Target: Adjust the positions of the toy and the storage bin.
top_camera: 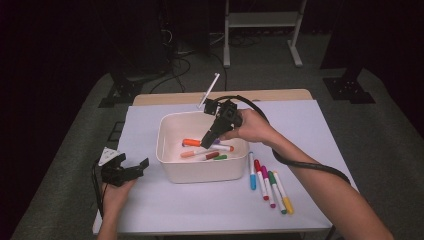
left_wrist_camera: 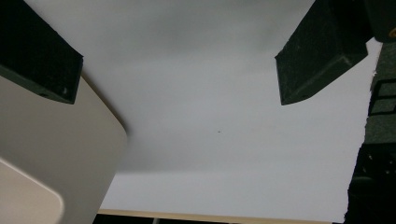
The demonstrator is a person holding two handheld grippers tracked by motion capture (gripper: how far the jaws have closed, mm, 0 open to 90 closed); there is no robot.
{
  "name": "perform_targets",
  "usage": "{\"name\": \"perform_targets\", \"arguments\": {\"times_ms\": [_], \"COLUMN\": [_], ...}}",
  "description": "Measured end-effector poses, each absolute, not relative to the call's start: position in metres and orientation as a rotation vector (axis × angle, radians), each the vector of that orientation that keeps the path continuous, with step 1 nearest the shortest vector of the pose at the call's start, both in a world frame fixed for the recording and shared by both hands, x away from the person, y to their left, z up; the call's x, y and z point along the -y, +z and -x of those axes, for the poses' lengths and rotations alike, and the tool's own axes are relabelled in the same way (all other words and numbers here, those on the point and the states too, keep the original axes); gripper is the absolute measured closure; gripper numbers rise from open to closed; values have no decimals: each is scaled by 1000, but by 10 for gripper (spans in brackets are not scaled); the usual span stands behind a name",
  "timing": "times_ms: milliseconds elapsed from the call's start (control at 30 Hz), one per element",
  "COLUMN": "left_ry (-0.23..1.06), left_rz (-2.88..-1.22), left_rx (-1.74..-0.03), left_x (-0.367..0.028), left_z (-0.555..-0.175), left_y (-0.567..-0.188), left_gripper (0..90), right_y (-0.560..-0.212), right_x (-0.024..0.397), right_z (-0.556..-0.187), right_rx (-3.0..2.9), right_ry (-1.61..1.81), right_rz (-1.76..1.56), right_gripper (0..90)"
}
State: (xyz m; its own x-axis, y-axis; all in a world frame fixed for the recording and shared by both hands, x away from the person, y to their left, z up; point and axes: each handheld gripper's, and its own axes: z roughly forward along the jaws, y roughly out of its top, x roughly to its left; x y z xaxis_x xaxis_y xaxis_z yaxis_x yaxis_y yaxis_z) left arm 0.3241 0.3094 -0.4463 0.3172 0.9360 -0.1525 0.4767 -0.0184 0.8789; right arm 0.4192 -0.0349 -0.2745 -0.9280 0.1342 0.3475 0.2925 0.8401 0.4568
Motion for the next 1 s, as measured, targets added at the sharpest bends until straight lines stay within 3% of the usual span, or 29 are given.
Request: {"name": "perform_targets", "arguments": {"times_ms": [1000], "left_ry": [616], "left_rz": [-1644], "left_rx": [-1297], "left_x": [-309], "left_z": [-324], "left_y": [-447], "left_gripper": [0], "right_y": [-320], "right_x": [4], "right_z": [-423], "right_rx": [2714], "right_ry": [-610], "right_rz": [279], "right_gripper": [752]}}
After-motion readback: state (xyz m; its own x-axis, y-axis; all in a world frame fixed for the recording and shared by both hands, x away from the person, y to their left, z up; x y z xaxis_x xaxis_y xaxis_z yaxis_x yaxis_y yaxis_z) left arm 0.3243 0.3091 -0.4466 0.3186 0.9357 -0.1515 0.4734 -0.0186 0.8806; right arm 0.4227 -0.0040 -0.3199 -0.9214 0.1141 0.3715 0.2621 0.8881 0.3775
